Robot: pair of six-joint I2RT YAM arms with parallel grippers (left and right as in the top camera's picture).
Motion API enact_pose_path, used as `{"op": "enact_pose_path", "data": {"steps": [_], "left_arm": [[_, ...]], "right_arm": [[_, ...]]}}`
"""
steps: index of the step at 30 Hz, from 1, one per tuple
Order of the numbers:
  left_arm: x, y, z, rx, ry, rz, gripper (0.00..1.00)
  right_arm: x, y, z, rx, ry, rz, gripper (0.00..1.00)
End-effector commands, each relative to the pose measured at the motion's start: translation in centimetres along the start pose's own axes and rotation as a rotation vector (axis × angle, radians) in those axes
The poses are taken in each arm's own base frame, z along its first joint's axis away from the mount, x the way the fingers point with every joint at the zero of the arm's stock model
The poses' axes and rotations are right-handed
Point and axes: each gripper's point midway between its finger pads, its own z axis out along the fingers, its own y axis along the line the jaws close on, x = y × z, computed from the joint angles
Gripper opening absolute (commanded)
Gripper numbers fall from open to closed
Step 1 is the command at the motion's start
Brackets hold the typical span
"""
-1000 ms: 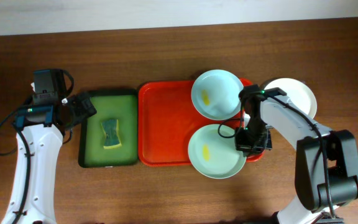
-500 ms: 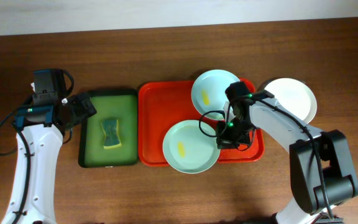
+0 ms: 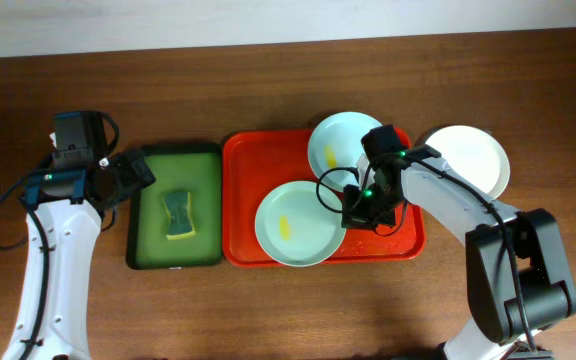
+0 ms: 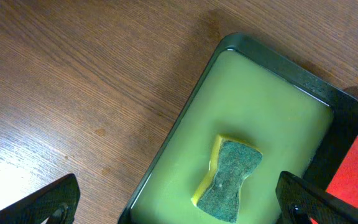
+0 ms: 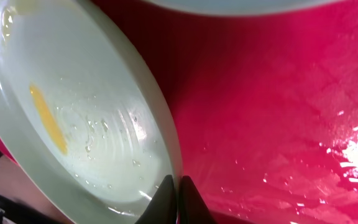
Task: Clean dirty plates on tray and stack at the side
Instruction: 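Hold the white plate up on the red tray with the right gripper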
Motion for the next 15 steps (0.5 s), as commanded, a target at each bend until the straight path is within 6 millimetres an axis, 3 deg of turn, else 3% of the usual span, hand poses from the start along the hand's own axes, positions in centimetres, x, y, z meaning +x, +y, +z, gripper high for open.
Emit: {"op": "enact_pose_path", "data": {"steps": [1, 6, 9, 14, 15], "left_arm": [[-0.6, 0.1, -0.6, 0.007, -0.024, -0.022, 0.99], [-0.6, 0.1, -0.6, 0.007, -0.024, -0.022, 0.99], [-0.6, 0.1, -0.6, 0.007, -0.024, -0.022, 0.99], [-0.6, 0.1, -0.6, 0.007, -0.024, -0.022, 0.99], [-0.6, 0.1, -0.6, 0.007, -0.024, -0.022, 0.99]], "right_arm": [[0.0, 0.8, 0.1, -0.027, -0.009, 0.046, 0.04], [0.4, 3.8, 1.5, -0.024, -0.039, 0.086, 0.04], [0.1, 3.2, 2.2, 0.091, -0.119, 0.194, 0.04], [-0.2, 3.1, 2.2, 0.101, -0.144, 0.254, 0.05], [-0.2, 3.1, 2.2, 0.1, -0.144, 0.254, 0.15]]}}
